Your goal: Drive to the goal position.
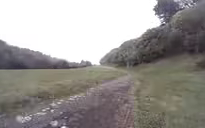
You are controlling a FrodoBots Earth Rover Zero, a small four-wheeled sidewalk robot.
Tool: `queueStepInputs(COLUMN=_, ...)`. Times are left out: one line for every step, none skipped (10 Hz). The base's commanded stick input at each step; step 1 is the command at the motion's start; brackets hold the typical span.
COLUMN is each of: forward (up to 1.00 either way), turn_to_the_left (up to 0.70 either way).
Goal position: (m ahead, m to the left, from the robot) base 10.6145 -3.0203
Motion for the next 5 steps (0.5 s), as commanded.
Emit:
queueStepInputs(forward=0.0, turn_to_the_left=0.0)
queueStepInputs(forward=0.0, turn_to_the_left=0.0)
queueStepInputs(forward=0.0, turn_to_the_left=0.0)
queueStepInputs(forward=0.0, turn_to_the_left=0.0)
queueStepInputs(forward=0.85, turn_to_the_left=0.0)
